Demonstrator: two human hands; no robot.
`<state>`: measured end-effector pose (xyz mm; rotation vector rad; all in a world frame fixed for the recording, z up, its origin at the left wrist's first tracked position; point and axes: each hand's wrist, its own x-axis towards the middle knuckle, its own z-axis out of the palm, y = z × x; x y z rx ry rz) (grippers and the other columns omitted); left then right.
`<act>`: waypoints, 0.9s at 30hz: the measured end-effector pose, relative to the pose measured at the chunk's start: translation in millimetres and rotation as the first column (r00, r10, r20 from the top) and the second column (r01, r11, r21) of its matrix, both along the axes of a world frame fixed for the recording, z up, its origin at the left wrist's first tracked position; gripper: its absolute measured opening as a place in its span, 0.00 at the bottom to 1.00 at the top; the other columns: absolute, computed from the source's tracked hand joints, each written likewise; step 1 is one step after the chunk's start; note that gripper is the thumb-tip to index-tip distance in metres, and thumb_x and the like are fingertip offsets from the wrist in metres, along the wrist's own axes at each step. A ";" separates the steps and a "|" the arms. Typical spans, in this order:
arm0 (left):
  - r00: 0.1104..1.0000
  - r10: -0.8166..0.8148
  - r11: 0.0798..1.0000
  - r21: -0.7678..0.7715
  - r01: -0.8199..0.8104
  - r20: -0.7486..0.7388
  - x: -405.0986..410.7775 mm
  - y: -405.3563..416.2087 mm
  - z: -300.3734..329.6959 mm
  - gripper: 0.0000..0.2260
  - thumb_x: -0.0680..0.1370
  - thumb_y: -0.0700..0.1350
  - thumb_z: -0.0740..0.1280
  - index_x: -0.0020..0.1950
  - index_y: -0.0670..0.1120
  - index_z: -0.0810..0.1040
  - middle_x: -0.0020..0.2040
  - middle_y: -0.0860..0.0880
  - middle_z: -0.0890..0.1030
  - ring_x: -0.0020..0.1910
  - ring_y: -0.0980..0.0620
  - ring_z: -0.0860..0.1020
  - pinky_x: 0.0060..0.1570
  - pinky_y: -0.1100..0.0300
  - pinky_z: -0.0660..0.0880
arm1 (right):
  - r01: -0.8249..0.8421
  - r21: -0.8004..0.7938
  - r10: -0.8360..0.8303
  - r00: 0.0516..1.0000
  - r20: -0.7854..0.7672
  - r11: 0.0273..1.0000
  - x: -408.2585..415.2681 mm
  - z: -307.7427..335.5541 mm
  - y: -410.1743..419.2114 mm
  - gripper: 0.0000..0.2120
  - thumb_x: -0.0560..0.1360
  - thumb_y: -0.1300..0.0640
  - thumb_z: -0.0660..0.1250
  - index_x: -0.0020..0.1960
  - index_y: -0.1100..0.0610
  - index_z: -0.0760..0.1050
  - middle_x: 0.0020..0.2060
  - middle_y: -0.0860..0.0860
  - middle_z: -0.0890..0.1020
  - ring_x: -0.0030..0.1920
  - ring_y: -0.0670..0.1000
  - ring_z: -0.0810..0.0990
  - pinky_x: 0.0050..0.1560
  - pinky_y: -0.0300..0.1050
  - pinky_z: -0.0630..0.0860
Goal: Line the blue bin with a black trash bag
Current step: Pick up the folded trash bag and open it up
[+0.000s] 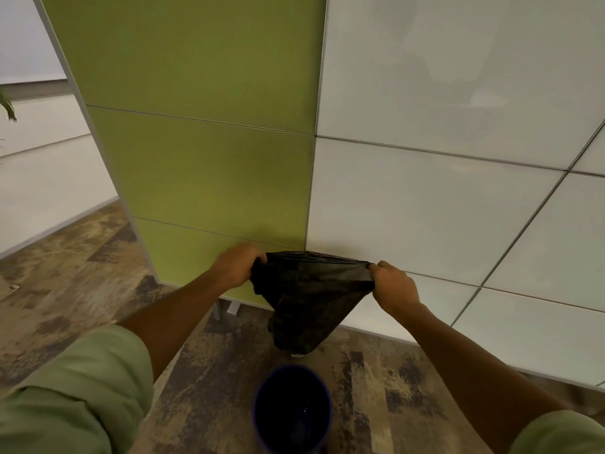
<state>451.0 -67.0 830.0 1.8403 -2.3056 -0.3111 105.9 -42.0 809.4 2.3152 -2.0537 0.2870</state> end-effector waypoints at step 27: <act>0.947 0.296 0.854 -0.411 -0.320 -0.122 7.3 5.8 36.1 0.38 0.73 0.33 0.69 0.78 0.39 0.51 0.76 0.35 0.55 0.45 0.32 0.79 0.42 0.40 0.79 | 0.222 -0.223 -0.117 0.907 0.405 0.949 -2.3 46.7 -14.7 0.19 0.77 0.59 0.67 0.64 0.59 0.65 0.55 0.61 0.80 0.48 0.64 0.82 0.50 0.58 0.81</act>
